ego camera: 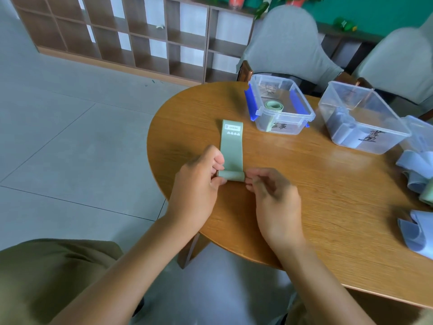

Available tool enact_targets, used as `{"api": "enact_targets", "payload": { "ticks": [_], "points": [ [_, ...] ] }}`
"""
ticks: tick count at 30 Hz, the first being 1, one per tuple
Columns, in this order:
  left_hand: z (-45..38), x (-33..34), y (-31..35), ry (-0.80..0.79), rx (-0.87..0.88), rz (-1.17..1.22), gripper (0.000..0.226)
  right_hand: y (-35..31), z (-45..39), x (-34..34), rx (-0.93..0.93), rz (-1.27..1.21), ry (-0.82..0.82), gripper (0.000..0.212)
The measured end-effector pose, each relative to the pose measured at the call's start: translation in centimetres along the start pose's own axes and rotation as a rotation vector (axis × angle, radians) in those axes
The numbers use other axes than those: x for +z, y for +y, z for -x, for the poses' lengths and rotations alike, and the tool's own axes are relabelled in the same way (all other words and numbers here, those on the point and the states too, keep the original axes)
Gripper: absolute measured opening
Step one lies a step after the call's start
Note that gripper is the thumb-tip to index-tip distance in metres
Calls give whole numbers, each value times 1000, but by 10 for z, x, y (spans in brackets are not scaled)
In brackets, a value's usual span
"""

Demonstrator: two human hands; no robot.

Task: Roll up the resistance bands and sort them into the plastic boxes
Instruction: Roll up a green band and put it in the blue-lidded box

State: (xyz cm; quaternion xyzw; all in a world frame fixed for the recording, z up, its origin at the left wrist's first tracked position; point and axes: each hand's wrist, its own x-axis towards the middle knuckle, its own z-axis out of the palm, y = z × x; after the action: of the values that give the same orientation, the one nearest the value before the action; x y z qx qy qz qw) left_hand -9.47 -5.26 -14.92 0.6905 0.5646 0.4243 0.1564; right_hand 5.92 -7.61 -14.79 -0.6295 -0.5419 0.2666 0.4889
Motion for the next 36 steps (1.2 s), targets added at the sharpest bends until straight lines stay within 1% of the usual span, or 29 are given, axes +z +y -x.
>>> {"api": "enact_targets", "payload": {
  "ticks": [4,6,10,13,17,23,29,33,36],
  "points": [
    [9,-2,3,5,-1,3,32,-6,26,3,-35,-17,24,23],
    [12,-3,3,12,-21,27,31,-8,33,4,-63,10,4,26],
    [16,-2,6,30,-118,147,30,-9,36,4,-77,47,-27,36],
    [17,-2,9,56,-191,248,29,-8,37,4,-94,61,-30,38],
    [21,-2,16,90,-247,329,30,-7,39,5,-101,58,-31,41],
    [22,-7,18,111,-303,333,31,-8,40,5,-106,73,-31,42],
    [26,-8,22,100,-230,211,34,-9,39,5,-152,112,-69,47],
    [28,-5,22,110,-152,94,34,-8,41,6,-195,205,-64,43],
    [29,-3,20,107,-92,48,33,-6,41,10,-247,278,-41,41]
  ]
}}
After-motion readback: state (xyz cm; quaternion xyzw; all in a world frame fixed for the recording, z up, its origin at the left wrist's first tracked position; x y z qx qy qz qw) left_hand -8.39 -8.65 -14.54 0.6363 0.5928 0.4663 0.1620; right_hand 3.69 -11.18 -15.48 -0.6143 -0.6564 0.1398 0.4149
